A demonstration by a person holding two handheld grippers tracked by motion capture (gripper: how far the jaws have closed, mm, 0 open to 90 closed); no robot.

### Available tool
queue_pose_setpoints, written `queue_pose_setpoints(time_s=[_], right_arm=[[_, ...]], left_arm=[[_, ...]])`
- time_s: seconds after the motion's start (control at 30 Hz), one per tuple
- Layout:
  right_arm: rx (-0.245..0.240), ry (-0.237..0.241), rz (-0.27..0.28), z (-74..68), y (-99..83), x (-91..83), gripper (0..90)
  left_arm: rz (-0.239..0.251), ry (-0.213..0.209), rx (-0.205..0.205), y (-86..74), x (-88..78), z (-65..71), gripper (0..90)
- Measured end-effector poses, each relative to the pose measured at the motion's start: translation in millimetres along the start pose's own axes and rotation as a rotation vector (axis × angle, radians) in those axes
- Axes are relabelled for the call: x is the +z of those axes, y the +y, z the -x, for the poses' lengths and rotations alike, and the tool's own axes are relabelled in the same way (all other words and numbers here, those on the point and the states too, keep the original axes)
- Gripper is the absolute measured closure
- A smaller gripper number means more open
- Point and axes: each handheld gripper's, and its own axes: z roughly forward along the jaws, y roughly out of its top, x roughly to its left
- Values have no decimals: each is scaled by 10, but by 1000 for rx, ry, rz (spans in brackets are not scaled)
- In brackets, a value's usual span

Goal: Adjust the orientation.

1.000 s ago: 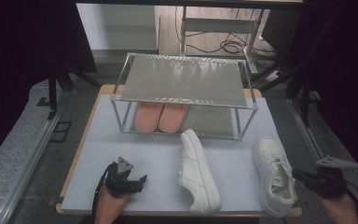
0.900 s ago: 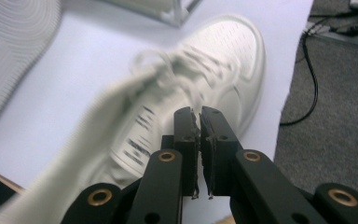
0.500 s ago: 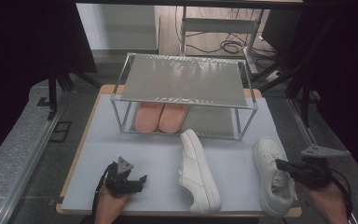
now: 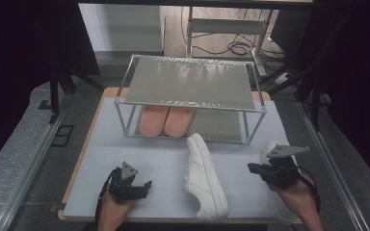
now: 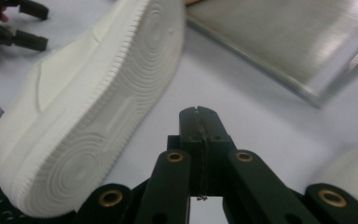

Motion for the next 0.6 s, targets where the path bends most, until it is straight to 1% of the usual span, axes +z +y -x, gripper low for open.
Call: queue_pose_setpoints(time_s=[0.07,0.1,0.13,0.17,0.27,0.37,0.43,0.5,0.6], right_arm=[[-15,16,-5,-67,37,88,900],[-30,38,-5,-135,70,172,900],[-37,45,-10,-161,82,200,900],[-37,45,-10,-161,82,200,900],[-59,70,-17,-260,123,344,900],[-79,74,-28,-336,150,459,900],[-94,91,-28,-411,183,552,900],[-96,94,-26,-426,191,565,900],[-109,112,-17,-492,231,619,900]], left_arm=[[2,1,-1,-1,1,1,150],[1,1,0,-1,1,2,151],[2,1,0,-1,1,2,151],[2,1,-1,-1,1,1,151],[3,2,-1,-1,2,2,151],[3,1,0,-1,1,2,151],[3,1,0,-1,1,2,151],[3,1,0,-2,1,2,151],[4,1,4,-1,1,0,152]])
